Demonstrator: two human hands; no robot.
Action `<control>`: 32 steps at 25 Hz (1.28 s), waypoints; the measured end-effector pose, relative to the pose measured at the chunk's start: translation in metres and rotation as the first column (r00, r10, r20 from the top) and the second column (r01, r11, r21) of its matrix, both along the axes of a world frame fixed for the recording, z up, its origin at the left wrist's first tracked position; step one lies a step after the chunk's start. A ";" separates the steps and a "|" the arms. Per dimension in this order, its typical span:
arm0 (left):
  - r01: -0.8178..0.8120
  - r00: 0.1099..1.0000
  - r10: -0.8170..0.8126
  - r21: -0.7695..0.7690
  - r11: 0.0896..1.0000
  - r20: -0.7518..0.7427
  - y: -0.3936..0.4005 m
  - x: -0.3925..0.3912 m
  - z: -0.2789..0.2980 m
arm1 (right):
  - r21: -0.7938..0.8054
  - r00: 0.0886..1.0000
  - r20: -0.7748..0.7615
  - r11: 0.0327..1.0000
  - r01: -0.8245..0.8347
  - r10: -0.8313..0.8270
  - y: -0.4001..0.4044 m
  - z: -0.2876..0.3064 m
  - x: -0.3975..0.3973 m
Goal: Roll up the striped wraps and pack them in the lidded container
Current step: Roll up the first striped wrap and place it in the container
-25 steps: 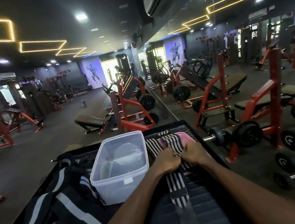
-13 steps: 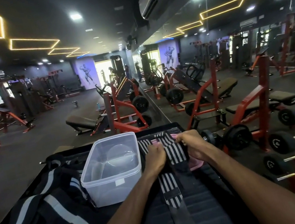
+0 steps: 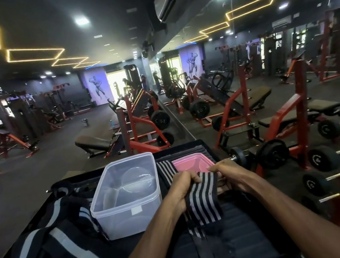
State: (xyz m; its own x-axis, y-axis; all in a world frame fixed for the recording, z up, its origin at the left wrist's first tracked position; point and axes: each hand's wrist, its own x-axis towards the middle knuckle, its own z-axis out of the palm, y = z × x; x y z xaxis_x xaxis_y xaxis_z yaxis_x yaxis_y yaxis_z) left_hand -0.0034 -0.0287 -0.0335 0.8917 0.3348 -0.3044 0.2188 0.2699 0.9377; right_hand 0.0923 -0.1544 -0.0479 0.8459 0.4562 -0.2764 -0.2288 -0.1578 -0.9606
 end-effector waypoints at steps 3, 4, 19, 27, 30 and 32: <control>0.074 0.997 -0.074 -0.021 0.997 -0.034 -0.004 -0.015 0.003 | -0.006 0.996 0.016 0.997 0.083 -0.083 0.010 -0.004 0.004; 0.093 0.995 -0.096 -0.064 0.994 -0.037 -0.003 -0.019 0.001 | 0.003 0.993 0.019 0.993 0.118 -0.118 0.014 -0.004 0.005; 0.145 0.973 -0.163 -0.115 0.983 -0.162 0.017 -0.009 0.002 | 0.244 0.972 -0.135 0.944 0.222 -0.193 0.040 0.004 0.024; 0.074 0.992 -0.025 0.397 0.915 -0.127 0.027 0.019 -0.022 | 0.368 0.975 -0.206 0.916 0.159 -0.086 0.047 -0.018 0.033; -0.043 0.999 0.042 0.237 0.971 0.010 0.026 0.030 -0.016 | 0.356 0.984 -0.164 0.926 0.123 -0.068 0.051 -0.018 0.036; -0.018 1.000 0.017 0.083 0.996 0.018 0.027 0.032 -0.010 | 0.351 0.992 -0.111 0.932 0.089 -0.053 0.053 -0.021 0.036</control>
